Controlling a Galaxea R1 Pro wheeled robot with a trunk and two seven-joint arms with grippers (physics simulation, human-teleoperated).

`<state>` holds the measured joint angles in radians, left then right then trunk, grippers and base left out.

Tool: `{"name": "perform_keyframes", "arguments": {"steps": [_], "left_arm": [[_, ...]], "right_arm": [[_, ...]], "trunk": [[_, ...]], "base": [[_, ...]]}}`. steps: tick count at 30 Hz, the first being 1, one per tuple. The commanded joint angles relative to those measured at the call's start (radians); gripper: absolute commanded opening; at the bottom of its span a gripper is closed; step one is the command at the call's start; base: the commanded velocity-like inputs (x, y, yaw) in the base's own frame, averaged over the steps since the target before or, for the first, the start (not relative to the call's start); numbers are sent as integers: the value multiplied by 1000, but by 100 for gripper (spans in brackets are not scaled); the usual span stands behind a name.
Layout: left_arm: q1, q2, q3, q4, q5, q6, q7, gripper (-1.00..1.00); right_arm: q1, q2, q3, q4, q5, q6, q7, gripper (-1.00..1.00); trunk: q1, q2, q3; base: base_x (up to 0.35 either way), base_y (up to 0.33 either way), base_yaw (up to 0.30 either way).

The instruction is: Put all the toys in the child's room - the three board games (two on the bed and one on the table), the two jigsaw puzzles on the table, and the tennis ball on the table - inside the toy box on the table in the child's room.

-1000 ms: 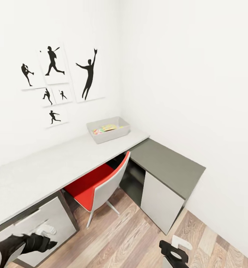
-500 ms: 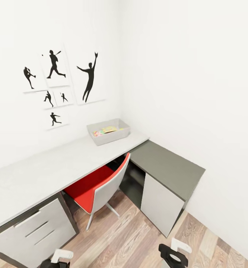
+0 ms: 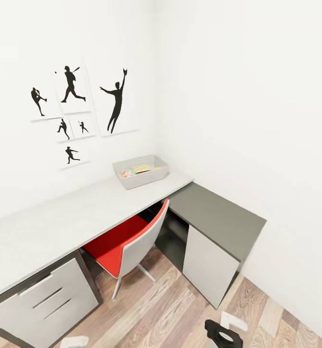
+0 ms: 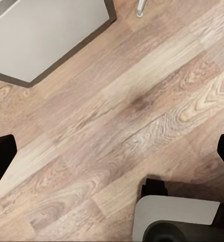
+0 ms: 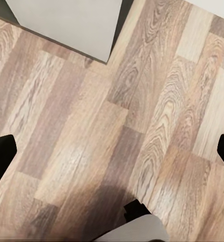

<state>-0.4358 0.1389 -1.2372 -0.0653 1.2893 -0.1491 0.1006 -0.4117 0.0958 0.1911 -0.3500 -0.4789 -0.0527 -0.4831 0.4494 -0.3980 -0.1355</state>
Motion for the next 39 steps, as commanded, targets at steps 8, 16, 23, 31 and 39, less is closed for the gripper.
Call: {"name": "perform_keyframes", "arguments": {"steps": [8,16,23,31,39], "left_arm": [[8,5,-8,-4,7,-1,8,100],[9,7,-8,-4,7,0,8,100],[9,6,-8,-4,7,2,8,100],[9,3,-8,-4,7,28,-1,100],[9,2,-8,-4,7,33,-6,100]], "right_arm": [[-1,43,37,0,-14,1,-9,100],[-1,48,45,-1,-14,99,-5,100],[-1,54,45,-1,-16,113,-6,100],[-1,54,45,0,-17,167,-4,100],[-1,56,45,0,-15,197,-3,100]], "trunk": [[1,-2,-2],[1,-2,-2],[1,-2,-2],[1,-2,-10],[1,-2,-16]], "base": [[0,0,0],[0,0,0],[0,0,0],[0,0,0],[41,22,-4]]}}
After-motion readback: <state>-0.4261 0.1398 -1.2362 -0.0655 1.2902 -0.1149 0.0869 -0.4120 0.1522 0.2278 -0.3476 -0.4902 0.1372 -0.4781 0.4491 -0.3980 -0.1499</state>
